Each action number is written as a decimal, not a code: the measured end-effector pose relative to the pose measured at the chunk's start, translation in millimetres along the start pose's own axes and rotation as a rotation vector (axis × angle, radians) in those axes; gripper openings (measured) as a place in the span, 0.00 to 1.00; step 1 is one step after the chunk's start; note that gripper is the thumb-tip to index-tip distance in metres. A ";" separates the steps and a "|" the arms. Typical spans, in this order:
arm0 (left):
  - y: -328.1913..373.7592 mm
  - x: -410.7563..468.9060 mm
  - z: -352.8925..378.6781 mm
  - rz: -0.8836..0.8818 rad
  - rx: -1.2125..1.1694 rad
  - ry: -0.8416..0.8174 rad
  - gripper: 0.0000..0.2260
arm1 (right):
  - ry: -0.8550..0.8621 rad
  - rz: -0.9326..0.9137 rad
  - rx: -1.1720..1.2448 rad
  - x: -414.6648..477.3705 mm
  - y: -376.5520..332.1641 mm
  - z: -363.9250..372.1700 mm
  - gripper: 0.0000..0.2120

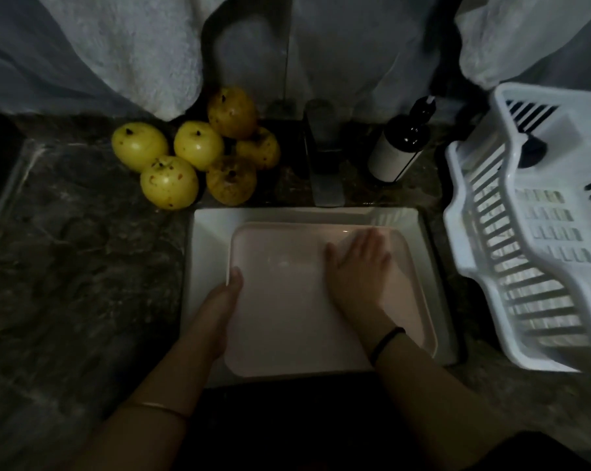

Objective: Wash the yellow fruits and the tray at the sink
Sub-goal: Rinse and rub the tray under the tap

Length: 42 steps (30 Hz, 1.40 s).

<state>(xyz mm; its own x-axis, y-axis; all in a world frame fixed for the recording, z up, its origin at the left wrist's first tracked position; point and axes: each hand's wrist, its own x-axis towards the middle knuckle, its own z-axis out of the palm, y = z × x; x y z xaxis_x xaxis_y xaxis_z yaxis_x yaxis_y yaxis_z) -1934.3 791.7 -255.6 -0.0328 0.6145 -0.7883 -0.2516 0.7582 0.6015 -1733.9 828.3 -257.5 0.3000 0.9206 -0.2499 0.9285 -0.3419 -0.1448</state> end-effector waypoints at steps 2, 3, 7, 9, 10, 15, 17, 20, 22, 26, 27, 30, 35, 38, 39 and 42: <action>0.4 -4.0 3.7 0.000 -0.010 0.008 0.23 | -0.040 -0.316 -0.004 -18.7 -26.4 12.9 0.36; 0.2 -3.8 3.4 0.001 -0.016 0.014 0.23 | -0.055 -0.513 -0.034 -29.8 -36.2 16.1 0.37; 3.1 -6.4 -6.1 0.013 -0.007 0.056 0.23 | -0.047 -0.754 -0.123 -33.3 -16.8 15.1 0.35; 2.9 -5.7 -11.6 0.004 0.030 0.078 0.30 | -0.001 -0.472 -0.107 -20.3 12.2 13.1 0.34; -2.6 -3.9 -20.9 -0.001 0.031 0.098 0.33 | 0.001 -0.288 -0.088 -17.6 19.1 15.6 0.33; -2.4 -4.0 -8.8 0.032 0.077 0.039 0.22 | 0.000 0.007 0.039 -12.9 -21.3 14.3 0.35; -2.0 -4.5 -2.9 0.041 0.081 0.033 0.21 | -0.022 -0.282 -0.004 -34.4 -57.8 21.7 0.32; -2.0 -2.6 -4.5 0.066 0.086 0.047 0.21 | -0.061 -0.755 -0.072 -67.1 -78.9 27.9 0.29; -2.1 -1.8 -7.8 0.076 0.093 0.066 0.19 | -0.054 -0.895 -0.099 -68.9 -63.8 25.2 0.32; -7.1 -3.8 -16.5 0.054 0.068 0.067 0.24 | -0.052 -0.522 -0.099 -35.6 -5.5 21.2 0.34; -9.0 -3.7 -18.8 0.053 0.054 0.067 0.27 | -0.043 -0.343 -0.075 -27.7 6.8 19.6 0.32; -9.0 -3.6 -20.9 0.054 0.022 0.068 0.30 | 0.009 0.079 0.031 -12.8 12.2 15.6 0.34; 3.8 -1.8 -9.9 0.051 0.057 0.045 0.22 | -0.052 -0.429 0.036 -47.8 -60.9 18.6 0.31; 6.9 0.7 -11.3 0.032 0.046 0.028 0.27 | -0.060 -0.860 -0.044 -70.0 -62.9 19.8 0.31; 6.9 1.9 -13.4 0.028 0.045 0.046 0.28 | -0.028 -0.911 -0.081 -67.4 -50.2 20.0 0.30; 4.9 5.3 -21.0 0.025 0.063 0.075 0.29 | 0.018 -0.655 -0.095 -41.9 -0.9 21.1 0.33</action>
<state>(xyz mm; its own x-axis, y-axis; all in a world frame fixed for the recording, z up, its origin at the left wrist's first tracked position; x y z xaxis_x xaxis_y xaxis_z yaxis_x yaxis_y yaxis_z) -1956.0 794.1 -259.5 -0.1116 0.6168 -0.7792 -0.1884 0.7567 0.6260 -1751.9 786.1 -267.1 -0.3307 0.9358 -0.1224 0.9352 0.3075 -0.1757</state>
